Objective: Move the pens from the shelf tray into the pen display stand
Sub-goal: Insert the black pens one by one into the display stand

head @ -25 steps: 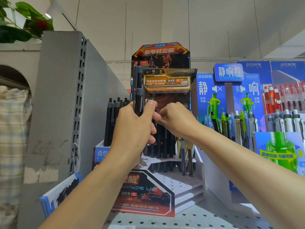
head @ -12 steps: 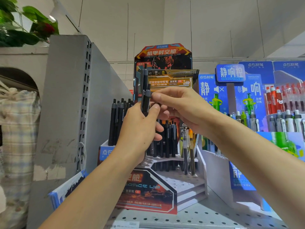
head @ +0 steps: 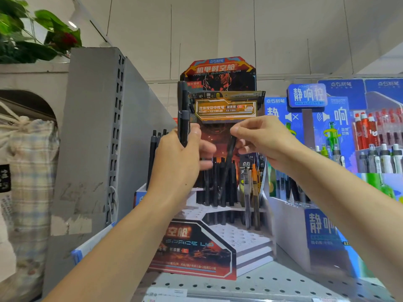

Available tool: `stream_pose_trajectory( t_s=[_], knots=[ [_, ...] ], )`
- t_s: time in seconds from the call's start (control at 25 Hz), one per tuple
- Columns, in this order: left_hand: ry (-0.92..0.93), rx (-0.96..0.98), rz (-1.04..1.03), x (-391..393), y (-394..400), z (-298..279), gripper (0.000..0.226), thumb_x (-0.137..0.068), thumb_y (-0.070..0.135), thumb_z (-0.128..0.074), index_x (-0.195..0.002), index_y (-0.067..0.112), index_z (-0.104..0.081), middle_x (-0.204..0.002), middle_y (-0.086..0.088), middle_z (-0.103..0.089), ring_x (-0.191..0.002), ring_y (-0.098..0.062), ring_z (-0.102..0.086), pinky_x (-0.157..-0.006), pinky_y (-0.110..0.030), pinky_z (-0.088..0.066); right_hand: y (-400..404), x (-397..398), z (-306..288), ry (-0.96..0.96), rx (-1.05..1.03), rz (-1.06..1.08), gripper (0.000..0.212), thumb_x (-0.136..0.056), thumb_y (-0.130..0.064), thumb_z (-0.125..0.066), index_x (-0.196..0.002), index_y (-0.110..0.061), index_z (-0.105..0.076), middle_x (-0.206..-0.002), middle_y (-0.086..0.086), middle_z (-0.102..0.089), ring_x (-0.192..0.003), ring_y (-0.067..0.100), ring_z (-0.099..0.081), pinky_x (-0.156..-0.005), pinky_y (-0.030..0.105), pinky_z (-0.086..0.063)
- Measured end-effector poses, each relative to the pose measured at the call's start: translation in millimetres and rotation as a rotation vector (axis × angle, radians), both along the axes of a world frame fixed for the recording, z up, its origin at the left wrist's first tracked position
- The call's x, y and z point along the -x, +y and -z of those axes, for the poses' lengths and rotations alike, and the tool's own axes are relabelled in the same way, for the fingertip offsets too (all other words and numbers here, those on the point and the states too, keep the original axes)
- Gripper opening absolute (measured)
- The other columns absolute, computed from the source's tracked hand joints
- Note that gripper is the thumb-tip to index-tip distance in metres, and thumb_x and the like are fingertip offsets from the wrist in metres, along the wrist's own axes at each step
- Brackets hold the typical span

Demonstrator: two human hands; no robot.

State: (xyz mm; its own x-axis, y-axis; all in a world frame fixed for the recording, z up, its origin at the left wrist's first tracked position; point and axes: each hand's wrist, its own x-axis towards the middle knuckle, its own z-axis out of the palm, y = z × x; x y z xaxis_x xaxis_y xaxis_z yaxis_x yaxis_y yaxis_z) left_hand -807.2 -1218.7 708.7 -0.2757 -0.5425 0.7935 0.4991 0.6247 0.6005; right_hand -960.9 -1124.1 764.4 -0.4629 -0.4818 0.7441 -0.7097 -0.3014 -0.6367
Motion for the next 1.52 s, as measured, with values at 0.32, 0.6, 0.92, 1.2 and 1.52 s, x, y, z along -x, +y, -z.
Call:
stream_pose_trajectory(
  t_s=[0.32,0.6,0.92,1.2,1.52],
  knots=[
    [-0.077,-0.008,0.017,-1.9,2.0,3.2,0.049,-0.102,0.053,-0.044,-0.14,0.022,-0.048,-0.076,0.004,-0.06,-0.065,-0.01,-0.046,-0.092,-0.064,-0.05,-14.4,-0.6,8.5,0.116,-0.066,0.09,0.009,-0.092,-0.016,-0.072,-0.09,-0.008,-0.075,-0.066,0.004,-0.068,-0.061,0.018,-0.065,-0.07,0.033,-0.061],
    [-0.052,-0.011,0.031,-1.0,-2.4,2.5,0.026,-0.104,0.036,-0.048,-0.093,0.026,-0.069,-0.065,0.001,-0.056,-0.049,-0.007,-0.048,-0.048,-0.024,-0.043,-16.3,-6.0,14.9,0.222,-0.264,0.118,0.013,-0.095,-0.015,-0.068,-0.101,-0.007,-0.076,-0.082,0.011,-0.075,-0.075,0.018,-0.074,-0.069,0.026,-0.061],
    [-0.078,0.045,0.009,3.9,-5.2,4.3,0.049,-0.105,0.037,-0.045,-0.15,0.019,-0.034,-0.084,0.004,-0.077,-0.056,-0.004,-0.06,-0.055,-0.02,-0.05,-21.5,-11.3,18.8,0.345,-0.271,0.235,0.008,-0.094,-0.015,-0.068,-0.091,-0.016,-0.074,-0.078,0.002,-0.072,-0.071,0.013,-0.069,-0.068,0.026,-0.06],
    [-0.071,-0.019,0.026,5.0,-1.2,2.9,0.049,-0.105,0.035,-0.047,-0.149,0.015,-0.039,-0.085,-0.008,-0.075,-0.051,-0.007,-0.054,-0.045,-0.018,-0.045,-23.6,-16.0,17.5,0.561,-0.358,0.324,0.009,-0.096,-0.022,-0.067,-0.089,-0.024,-0.071,-0.071,-0.017,-0.053,-0.071,0.006,-0.055,-0.067,0.02,-0.043],
    [-0.122,-0.007,0.071,2.6,3.3,6.4,0.016,-0.106,0.03,-0.047,-0.104,0.024,-0.062,-0.078,0.001,-0.071,-0.05,-0.007,-0.052,-0.047,-0.022,-0.045,-10.7,-25.3,8.2,0.013,-0.024,-0.433,0.028,-0.099,-0.036,-0.061,-0.11,-0.014,-0.073,-0.083,0.003,-0.067,-0.069,0.011,-0.06,-0.06,0.023,-0.05]
  ],
)
